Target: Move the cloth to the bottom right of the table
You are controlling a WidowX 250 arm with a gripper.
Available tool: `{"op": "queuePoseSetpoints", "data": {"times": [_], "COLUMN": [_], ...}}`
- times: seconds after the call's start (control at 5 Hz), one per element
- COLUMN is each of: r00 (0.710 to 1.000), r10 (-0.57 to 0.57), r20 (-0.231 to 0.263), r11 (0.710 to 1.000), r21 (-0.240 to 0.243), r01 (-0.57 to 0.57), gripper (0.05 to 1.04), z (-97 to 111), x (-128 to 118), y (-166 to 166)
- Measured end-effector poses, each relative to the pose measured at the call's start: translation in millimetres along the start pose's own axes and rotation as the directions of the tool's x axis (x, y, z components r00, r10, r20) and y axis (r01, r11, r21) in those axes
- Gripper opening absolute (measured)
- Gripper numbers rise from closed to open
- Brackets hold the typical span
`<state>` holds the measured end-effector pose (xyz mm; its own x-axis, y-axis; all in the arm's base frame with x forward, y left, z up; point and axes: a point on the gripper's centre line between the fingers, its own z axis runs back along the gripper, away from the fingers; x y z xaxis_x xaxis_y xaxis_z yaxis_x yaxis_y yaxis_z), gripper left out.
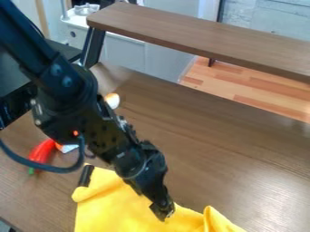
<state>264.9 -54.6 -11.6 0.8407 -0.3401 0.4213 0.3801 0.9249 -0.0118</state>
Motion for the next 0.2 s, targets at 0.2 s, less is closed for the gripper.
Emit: {"op": "queuePoseSetpoints", "data": {"times": [0.2], "r00": [0.998], "r10": [0.048], "r20": [-0.036], "r11": [0.997], "r21": [0.063], "r01": [-0.046], "gripper": [0.999], "z": [45.5], "x": [23.2], "y": [-4.5]}}
